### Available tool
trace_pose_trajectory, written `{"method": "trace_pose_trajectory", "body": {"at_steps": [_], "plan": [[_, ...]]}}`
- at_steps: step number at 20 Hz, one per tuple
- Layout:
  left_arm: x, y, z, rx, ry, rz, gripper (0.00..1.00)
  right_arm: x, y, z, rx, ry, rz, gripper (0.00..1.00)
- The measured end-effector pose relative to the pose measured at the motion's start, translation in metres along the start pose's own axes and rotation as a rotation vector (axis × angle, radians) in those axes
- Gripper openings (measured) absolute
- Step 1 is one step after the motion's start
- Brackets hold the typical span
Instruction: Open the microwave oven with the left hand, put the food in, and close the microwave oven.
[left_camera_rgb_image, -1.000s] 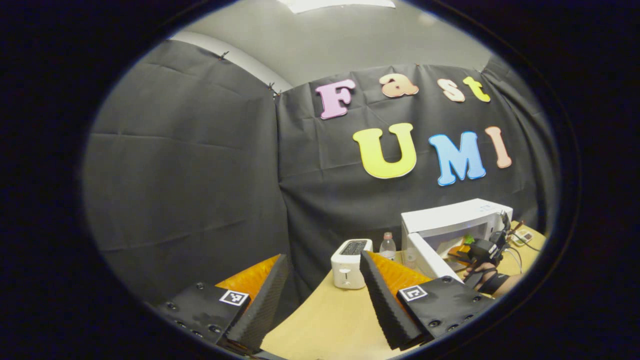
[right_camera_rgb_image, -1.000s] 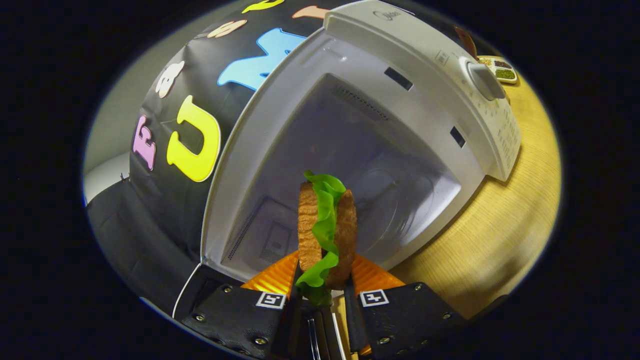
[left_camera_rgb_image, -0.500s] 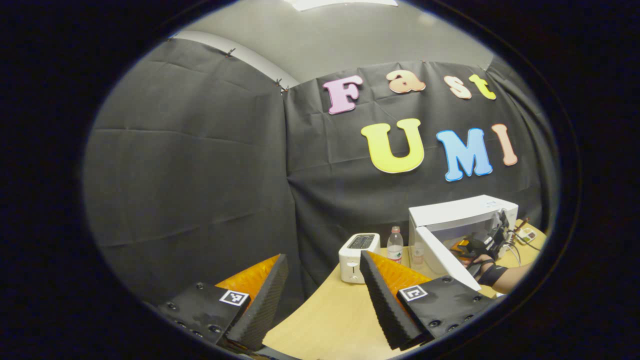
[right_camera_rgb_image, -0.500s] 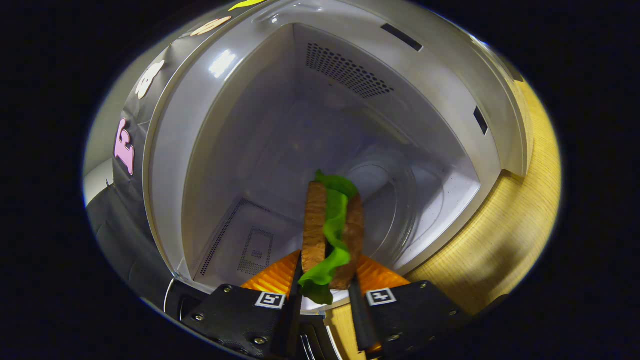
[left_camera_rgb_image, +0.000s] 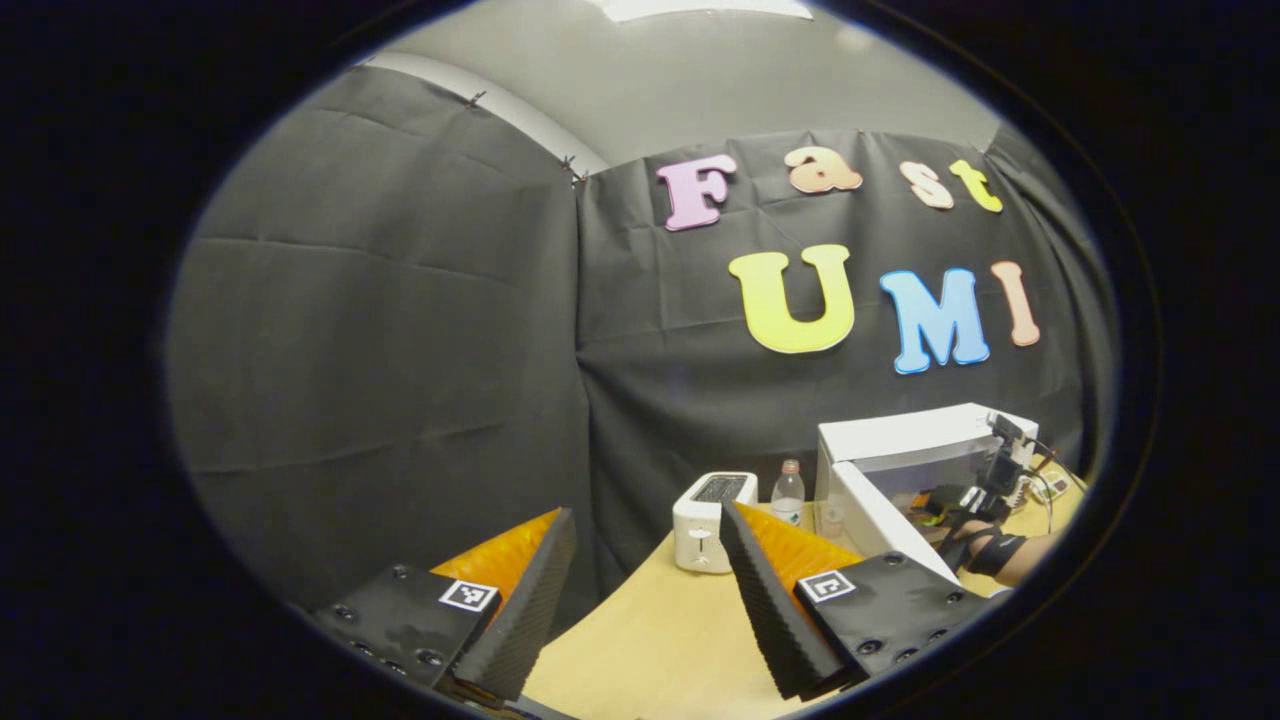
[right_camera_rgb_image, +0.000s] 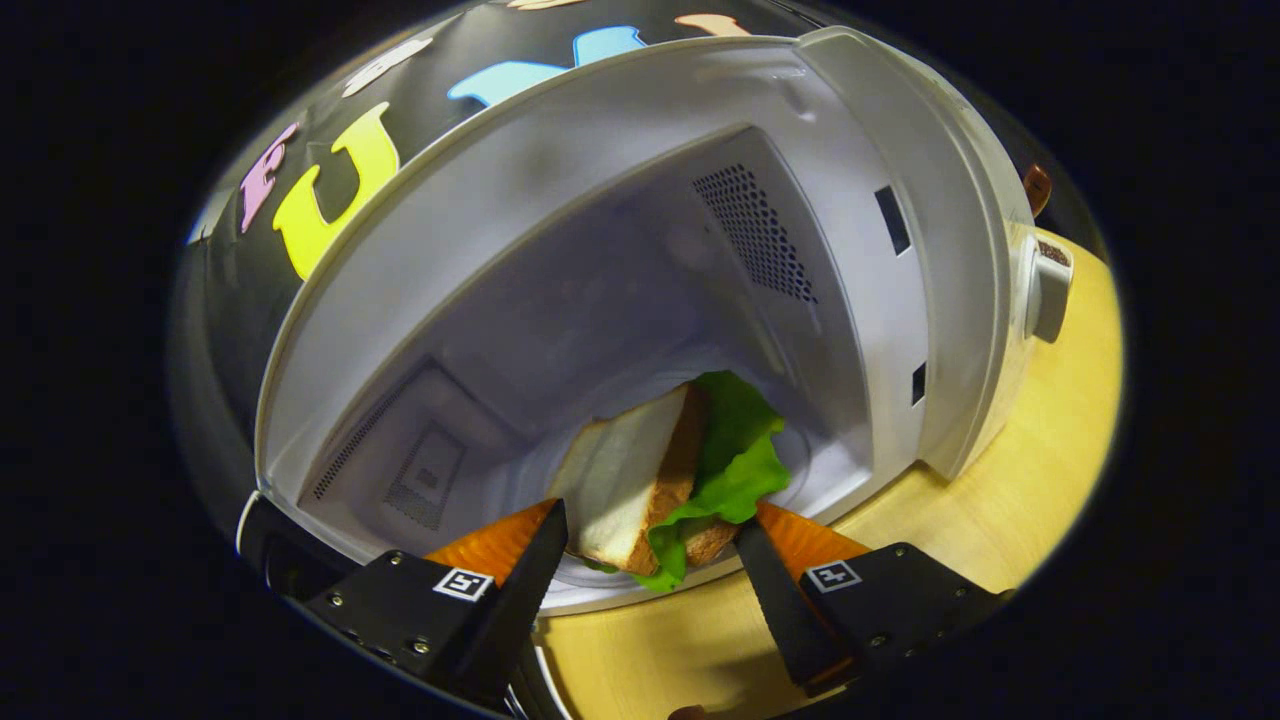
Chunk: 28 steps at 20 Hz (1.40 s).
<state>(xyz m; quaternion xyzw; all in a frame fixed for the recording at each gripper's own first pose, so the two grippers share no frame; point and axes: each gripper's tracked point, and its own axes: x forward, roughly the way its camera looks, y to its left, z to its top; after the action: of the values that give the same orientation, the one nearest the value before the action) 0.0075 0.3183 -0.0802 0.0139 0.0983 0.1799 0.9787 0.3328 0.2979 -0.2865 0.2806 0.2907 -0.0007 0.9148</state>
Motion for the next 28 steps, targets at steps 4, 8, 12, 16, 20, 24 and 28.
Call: {"method": "trace_pose_trajectory", "body": {"at_steps": [4,8,12,16,20,24,28], "plan": [[0.003,-0.003,-0.005,-0.016,-0.005,-0.009,0.99,-0.012,-0.01,-0.004,-0.05,0.048,-0.009,0.98],[0.01,-0.013,-0.013,-0.044,0.002,-0.026,0.99,-0.026,-0.02,-0.011,-0.103,0.095,-0.026,0.98],[0.014,-0.025,-0.019,-0.058,0.003,-0.052,0.99,-0.039,-0.02,-0.015,-0.133,0.123,0.011,0.98],[0.021,-0.036,-0.028,-0.039,0.001,-0.073,0.99,-0.064,-0.024,-0.015,-0.142,0.121,0.045,0.98],[0.024,-0.048,-0.043,-0.037,0.024,-0.092,0.94,-0.118,-0.021,0.011,-0.155,0.029,0.126,0.98],[0.025,-0.051,-0.079,-0.05,0.093,-0.062,0.99,-0.184,-0.02,0.05,-0.275,-0.096,0.231,0.98],[0.012,-0.05,-0.118,-0.098,0.159,-0.009,0.99,-0.244,-0.027,0.086,-0.364,-0.194,0.302,0.98]]}}
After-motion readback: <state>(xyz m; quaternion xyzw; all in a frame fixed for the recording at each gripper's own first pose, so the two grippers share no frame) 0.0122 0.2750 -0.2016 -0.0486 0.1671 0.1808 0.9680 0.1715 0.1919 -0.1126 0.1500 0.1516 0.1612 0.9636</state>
